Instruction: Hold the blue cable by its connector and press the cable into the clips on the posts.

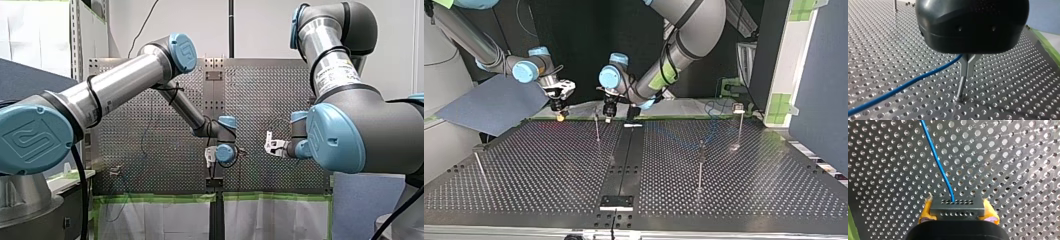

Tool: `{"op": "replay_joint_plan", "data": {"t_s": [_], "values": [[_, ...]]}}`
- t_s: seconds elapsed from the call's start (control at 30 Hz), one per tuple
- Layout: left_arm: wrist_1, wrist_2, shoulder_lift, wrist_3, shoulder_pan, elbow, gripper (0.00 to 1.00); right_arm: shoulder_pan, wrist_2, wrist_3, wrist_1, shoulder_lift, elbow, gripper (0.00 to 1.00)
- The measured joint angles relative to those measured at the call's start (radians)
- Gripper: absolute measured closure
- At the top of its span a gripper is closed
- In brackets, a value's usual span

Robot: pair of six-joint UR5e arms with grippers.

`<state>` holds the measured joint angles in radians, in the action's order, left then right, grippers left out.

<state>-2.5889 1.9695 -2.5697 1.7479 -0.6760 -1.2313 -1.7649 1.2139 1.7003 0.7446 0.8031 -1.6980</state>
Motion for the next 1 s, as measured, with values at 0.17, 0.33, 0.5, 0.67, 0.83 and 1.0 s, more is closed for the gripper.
{"op": "replay_joint_plan", "data": {"t_s": [0.17, 0.33, 0.5, 0.67, 0.83, 1.0], "values": [[-0.031, -0.043, -0.031, 0.017, 0.008, 0.035, 1.0, 0.0, 0.0, 0.001, 0.004, -0.001, 0.004, 1.0], [-0.071, -0.059, -0.051, 0.02, 0.02, 0.082, 1.0, 0.0, 0.0, 0.001, 0.005, -0.001, 0.012, 1.0], [-0.09, -0.057, -0.054, 0.021, 0.038, 0.126, 1.0, 0.0, 0.0, 0.001, 0.002, -0.003, 0.029, 1.0], [-0.097, -0.057, -0.054, 0.019, 0.056, 0.146, 1.0, 0.0, 0.003, 0.003, 0.001, -0.003, 0.044, 1.0], [-0.107, -0.057, -0.054, 0.01, 0.065, 0.151, 1.0, 0.0, 0.005, 0.004, -0.002, -0.003, 0.056, 1.0], [-0.114, -0.058, -0.054, -0.008, 0.066, 0.152, 1.0, 0.0, 0.004, 0.004, -0.004, -0.004, 0.058, 1.0]]}}
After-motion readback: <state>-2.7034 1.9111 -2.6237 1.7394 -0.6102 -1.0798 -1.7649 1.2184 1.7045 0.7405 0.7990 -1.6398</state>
